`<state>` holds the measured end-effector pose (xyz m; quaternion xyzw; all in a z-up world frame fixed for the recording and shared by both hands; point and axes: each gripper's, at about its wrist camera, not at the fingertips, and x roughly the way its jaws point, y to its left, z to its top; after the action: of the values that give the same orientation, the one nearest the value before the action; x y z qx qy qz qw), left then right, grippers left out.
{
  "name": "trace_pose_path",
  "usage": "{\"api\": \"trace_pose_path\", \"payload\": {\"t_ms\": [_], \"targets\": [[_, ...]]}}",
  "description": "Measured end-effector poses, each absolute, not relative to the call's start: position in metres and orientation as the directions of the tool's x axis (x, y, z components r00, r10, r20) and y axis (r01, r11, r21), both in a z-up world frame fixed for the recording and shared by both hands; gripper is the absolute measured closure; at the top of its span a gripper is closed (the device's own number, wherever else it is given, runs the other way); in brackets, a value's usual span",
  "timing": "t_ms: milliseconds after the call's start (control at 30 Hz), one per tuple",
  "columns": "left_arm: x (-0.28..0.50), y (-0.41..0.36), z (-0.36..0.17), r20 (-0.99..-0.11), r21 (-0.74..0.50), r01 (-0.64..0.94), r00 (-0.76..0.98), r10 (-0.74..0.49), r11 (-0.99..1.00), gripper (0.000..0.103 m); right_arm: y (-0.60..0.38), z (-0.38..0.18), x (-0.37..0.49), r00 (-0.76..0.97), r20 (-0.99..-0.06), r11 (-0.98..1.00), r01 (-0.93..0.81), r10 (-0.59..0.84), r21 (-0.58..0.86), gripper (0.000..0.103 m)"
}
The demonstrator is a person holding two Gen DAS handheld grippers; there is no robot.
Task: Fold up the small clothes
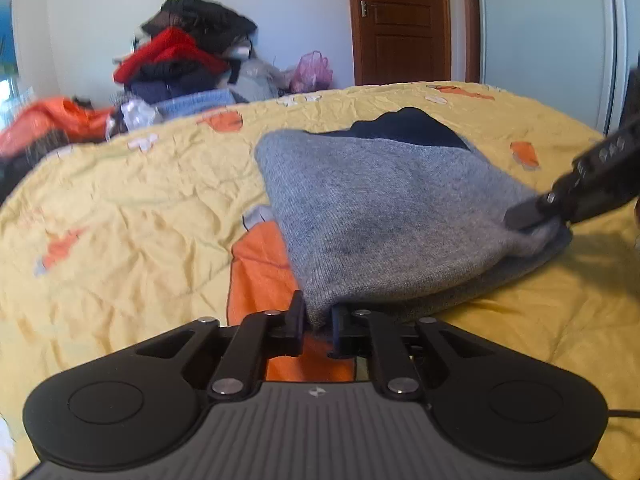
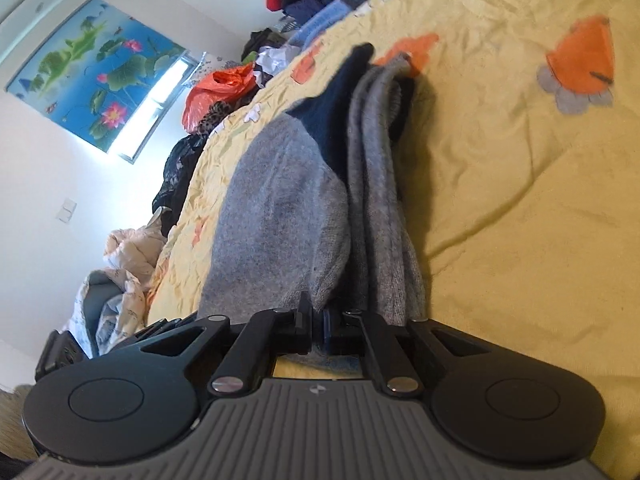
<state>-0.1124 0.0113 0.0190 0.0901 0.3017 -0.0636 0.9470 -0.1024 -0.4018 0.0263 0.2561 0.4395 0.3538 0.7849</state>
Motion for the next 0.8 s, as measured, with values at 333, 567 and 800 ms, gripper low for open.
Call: {"api": "trace_pose_path", "payload": {"t_ms": [333,567,800], "targets": [[-0.119,0.024,0.019,-0.610,0.084,0.224,0.782,-0.128,0.971,0.091,-0.420,0.016,-0.107,0.375,-0.524,0.634,-0.297,0.765,0.714,0.081],[-0.129,0.136,0.060,-0.531,0.323,0.015,0.831,0.168,0.946,0.087,-0.449,0.047,-0.119,0.446,-0.466,0.626,-0.336,0.764,0.704,0.043],[-0.102,0.307,0.123,-0.297,0.567,-0.473,0.647,0.703,0.675,0.064,-0.477,0.059,-0.118,0.559,-0.528,0.746,-0.281,0.639,0.604,0.040]]}}
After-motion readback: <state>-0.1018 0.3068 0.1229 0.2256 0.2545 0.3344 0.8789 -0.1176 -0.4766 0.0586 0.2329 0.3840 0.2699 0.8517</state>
